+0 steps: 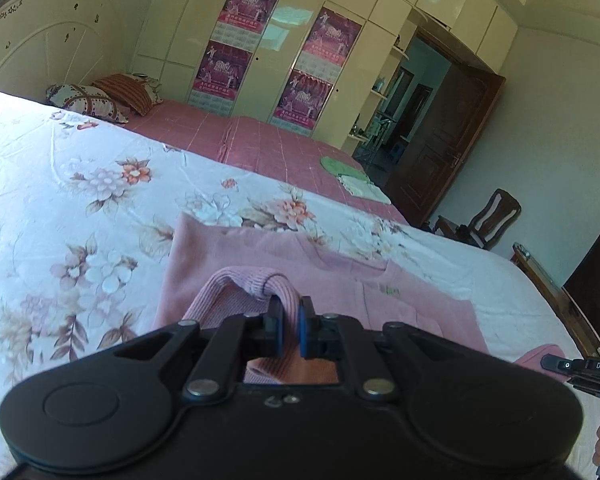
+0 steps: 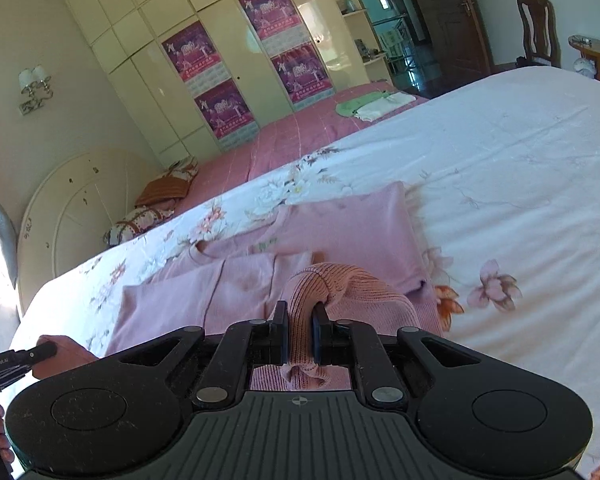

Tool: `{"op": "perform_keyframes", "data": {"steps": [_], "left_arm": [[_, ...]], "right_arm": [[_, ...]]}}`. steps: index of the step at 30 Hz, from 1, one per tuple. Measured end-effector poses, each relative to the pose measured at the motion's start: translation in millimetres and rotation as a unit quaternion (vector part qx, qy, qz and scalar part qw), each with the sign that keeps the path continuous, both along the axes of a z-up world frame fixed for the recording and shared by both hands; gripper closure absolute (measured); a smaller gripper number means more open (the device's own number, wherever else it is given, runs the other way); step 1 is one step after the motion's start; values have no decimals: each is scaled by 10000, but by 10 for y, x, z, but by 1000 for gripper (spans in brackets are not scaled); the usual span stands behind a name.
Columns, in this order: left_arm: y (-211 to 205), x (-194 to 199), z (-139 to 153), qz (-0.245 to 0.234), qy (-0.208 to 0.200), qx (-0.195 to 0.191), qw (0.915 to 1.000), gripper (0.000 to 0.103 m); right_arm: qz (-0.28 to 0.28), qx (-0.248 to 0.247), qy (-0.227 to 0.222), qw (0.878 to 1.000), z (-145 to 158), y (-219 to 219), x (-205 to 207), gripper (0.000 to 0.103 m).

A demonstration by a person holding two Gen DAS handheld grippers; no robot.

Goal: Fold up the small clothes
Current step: 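Lift the hem with both grippers and fold it toward the collar, then open both grippers and lay the hem down near the collar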

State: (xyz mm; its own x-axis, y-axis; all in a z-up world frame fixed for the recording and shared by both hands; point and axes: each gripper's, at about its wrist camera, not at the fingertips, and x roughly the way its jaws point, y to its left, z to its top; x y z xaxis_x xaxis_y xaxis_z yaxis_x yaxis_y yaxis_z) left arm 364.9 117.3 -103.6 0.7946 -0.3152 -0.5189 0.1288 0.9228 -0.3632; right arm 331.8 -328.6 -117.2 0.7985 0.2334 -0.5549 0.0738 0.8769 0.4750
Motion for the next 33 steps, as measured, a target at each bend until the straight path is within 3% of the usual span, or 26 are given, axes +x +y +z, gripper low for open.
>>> {"op": "perform_keyframes", "data": {"steps": [8,12,20,22,24,25,27,29,33], "left_arm": [[-19,768,-57,520,-83,-200,9984,96],[-74,1172,-178,658,85,-220,9976,96],[-185,1733,-527,865,628,210,9940,96],[-206,1822,-602,894,783,397,9921,90],[-192,1877,-646,990,870,435,9903,76],[-177,1895,-656,1052,872,457,9896,72],[-151,1896,-650,1118,842,548,9886,54],[-135,1877,-639,1086,814,625,9888,53],[-116,1736,-586,961,654,738,9905,51]], "right_arm": [[-211,223,-11,9995,-77,-254,940,93],[-227,187,101,9995,-194,-302,1394,93],[-282,331,716,9965,-627,-426,2034,93],[-293,271,856,9955,-706,-454,2112,92],[-394,269,925,9946,-742,-486,2127,92],[-437,294,948,9941,-749,-507,2138,89],[-535,172,879,9945,-716,-529,2139,61],[-624,-79,791,9949,-670,-529,2148,42],[-613,-256,654,9956,-604,-584,2124,42]]}}
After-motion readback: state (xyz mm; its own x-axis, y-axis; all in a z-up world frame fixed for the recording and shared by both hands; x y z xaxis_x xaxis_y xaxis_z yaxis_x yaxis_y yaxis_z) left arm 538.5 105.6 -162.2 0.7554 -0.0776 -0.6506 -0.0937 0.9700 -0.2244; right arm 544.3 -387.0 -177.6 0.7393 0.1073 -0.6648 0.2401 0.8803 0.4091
